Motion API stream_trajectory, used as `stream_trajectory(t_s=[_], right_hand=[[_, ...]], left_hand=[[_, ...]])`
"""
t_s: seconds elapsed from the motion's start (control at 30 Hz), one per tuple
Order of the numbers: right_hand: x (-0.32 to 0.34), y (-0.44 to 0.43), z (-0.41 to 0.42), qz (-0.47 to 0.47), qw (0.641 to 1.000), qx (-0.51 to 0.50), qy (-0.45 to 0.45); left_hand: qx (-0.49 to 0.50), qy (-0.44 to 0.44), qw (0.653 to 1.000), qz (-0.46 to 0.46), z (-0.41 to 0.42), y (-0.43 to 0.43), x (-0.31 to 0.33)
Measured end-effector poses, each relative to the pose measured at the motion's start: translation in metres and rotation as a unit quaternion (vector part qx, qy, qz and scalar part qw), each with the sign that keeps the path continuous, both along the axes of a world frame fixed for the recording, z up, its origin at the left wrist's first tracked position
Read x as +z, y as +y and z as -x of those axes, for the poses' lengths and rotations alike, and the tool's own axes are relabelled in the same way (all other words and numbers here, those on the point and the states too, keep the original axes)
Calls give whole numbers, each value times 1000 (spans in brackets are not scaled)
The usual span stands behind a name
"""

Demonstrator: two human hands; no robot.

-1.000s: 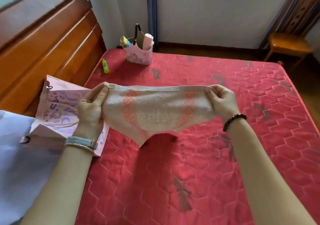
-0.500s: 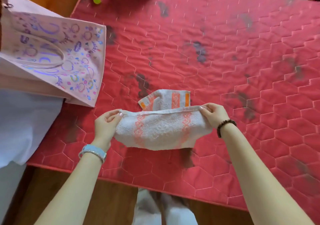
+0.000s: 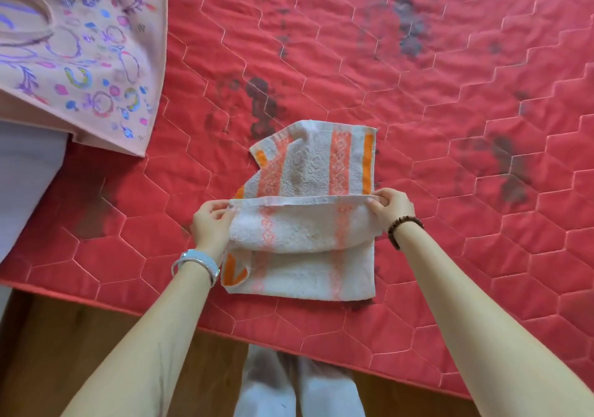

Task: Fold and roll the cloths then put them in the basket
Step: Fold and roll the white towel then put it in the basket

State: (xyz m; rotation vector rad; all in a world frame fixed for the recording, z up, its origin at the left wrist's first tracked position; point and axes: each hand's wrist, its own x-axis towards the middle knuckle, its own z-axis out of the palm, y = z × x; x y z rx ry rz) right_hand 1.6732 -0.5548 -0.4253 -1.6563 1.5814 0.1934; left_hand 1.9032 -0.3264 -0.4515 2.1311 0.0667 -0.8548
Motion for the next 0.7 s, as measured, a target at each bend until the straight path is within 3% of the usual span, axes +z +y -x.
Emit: stream_trajectory(t_s=[0.17,0.47,0.7], right_hand=[[-20,-8,-10,10,1000,-4,17],[-45,-49,-34,59,997,-44,-28],[-65,-77,-53,44,994,-90,-42]], left_hand=[[-8,-10,1000,-14,-12,-15,-17],[-45,3,999,-14,-38,-76,-42],[-58,-33,997,-30,-47,-123,-63]])
